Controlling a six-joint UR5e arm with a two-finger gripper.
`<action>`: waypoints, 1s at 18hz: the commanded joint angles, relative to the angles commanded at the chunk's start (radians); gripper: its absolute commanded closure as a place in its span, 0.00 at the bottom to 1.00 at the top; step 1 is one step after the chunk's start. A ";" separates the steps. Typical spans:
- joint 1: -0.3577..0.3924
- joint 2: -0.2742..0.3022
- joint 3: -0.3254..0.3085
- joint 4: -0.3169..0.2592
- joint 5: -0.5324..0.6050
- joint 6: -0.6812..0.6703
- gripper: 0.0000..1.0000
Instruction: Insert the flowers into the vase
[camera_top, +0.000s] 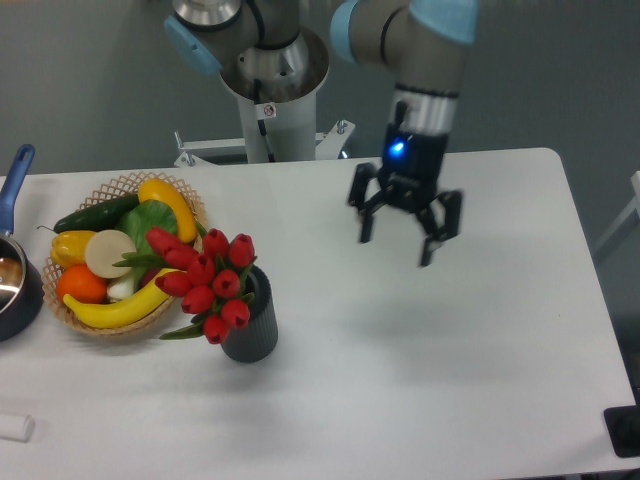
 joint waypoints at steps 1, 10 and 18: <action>0.011 0.005 0.014 -0.017 0.019 0.002 0.00; 0.130 0.060 0.152 -0.388 0.023 0.320 0.00; 0.230 0.095 0.157 -0.542 0.111 0.592 0.00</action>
